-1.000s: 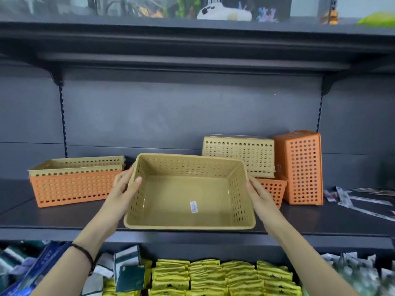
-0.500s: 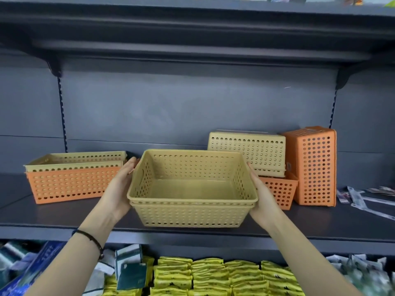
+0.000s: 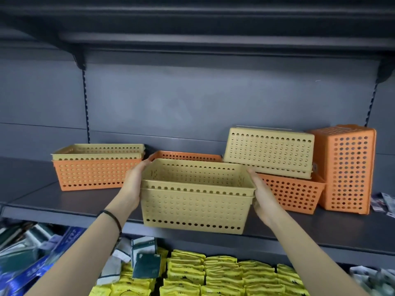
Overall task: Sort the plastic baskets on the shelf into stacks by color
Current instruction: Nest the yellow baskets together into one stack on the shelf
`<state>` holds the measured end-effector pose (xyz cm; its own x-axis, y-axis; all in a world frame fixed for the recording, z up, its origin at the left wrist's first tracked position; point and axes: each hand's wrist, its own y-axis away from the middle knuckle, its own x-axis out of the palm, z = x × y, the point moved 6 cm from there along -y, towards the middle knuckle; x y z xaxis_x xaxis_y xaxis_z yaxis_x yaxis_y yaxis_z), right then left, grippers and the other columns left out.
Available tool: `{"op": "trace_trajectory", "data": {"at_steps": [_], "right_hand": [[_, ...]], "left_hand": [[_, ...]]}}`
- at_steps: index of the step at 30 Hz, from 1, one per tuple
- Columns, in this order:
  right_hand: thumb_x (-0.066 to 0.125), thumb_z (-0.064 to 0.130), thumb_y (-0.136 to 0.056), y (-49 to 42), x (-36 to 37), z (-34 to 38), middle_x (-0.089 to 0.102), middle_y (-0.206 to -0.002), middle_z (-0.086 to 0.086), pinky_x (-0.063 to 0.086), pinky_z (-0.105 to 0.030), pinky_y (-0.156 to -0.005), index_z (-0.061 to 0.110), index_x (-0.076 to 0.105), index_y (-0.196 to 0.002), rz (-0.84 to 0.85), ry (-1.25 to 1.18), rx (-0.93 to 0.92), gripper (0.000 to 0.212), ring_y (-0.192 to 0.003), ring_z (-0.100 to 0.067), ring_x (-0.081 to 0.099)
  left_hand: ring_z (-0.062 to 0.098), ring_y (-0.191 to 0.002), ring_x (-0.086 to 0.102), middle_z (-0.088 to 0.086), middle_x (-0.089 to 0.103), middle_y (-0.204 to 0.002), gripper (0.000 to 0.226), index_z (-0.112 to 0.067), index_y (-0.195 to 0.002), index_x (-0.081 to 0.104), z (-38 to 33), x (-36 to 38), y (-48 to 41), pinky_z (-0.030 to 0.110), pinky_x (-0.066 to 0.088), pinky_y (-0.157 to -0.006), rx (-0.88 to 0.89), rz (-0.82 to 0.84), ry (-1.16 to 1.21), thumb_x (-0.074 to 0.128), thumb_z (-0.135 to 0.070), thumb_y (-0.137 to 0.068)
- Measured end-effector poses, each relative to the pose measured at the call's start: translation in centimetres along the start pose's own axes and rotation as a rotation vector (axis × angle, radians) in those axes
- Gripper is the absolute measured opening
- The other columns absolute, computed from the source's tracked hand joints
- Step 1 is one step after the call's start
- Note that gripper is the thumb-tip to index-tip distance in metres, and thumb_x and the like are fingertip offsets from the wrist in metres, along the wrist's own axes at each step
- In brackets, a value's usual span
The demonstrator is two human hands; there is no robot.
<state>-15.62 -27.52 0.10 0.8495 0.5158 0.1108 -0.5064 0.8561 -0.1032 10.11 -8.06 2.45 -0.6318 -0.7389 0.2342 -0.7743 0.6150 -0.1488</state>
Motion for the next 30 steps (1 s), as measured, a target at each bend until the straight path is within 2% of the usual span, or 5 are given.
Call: {"op": "trace_trajectory", "data": {"at_steps": [7, 11, 16, 23, 30], "right_hand": [[0.04, 0.026, -0.102, 2.6, 0.6, 2.9, 0.054, -0.138, 0.004, 0.026, -0.031, -0.11, 0.019, 0.065, -0.124, -0.221, 0.382, -0.449, 0.034, -0.135, -0.015, 0.04], [0.041, 0.021, -0.1, 4.5, 3.5, 6.3, 0.061, -0.126, 0.004, 0.035, -0.029, -0.102, 0.016, 0.069, -0.115, -0.184, 0.833, -0.785, 0.032, -0.123, -0.013, 0.05], [0.03, 0.046, -0.098, 6.6, 8.8, 7.0, 0.067, -0.076, 0.003, 0.054, -0.032, -0.06, 0.016, 0.069, -0.088, -0.067, 1.188, -0.897, 0.05, -0.067, -0.015, 0.064], [-0.009, 0.072, -0.086, 3.4, 8.9, 5.4, 0.054, -0.056, 0.006, 0.044, -0.024, -0.036, 0.019, 0.065, -0.08, -0.156, 1.479, -0.888, 0.091, -0.044, -0.007, 0.055], [0.024, 0.046, -0.099, 3.3, 16.6, 5.8, 0.059, -0.06, 0.007, 0.035, -0.019, -0.039, 0.019, 0.063, -0.077, -0.242, 1.459, -0.991, 0.052, -0.048, -0.004, 0.052]], "left_hand": [[0.02, -0.119, 0.049, 0.0, 0.058, -0.122, 0.034, -0.019, -0.128, 0.058, -1.2, -3.3, 1.2, 0.037, 0.038, -0.1, 0.229, 0.007, -0.396, 0.044, -0.03, -0.098], [0.019, -0.104, 0.054, 0.001, 0.06, -0.117, 0.032, -0.014, -0.127, 0.057, -2.3, -4.6, 1.8, 0.031, 0.041, -0.085, 0.345, 0.037, -0.748, 0.045, -0.024, -0.098], [0.016, -0.098, 0.061, 0.001, 0.068, -0.111, 0.039, -0.013, -0.121, 0.06, -2.5, -5.6, 1.7, 0.029, 0.05, -0.081, 0.404, 0.067, -0.934, 0.054, -0.039, -0.093], [0.003, -0.086, 0.065, -0.021, 0.069, -0.091, 0.009, -0.035, -0.086, 0.066, -3.0, -6.3, -0.3, 0.029, 0.054, -0.077, 0.51, 0.195, -0.903, 0.065, -0.044, -0.084], [0.005, -0.094, 0.064, -0.014, 0.071, -0.099, 0.024, -0.033, -0.115, 0.066, -5.0, -11.0, -4.7, 0.02, 0.048, -0.077, 0.635, 0.477, -0.938, 0.061, -0.032, -0.091]]}}
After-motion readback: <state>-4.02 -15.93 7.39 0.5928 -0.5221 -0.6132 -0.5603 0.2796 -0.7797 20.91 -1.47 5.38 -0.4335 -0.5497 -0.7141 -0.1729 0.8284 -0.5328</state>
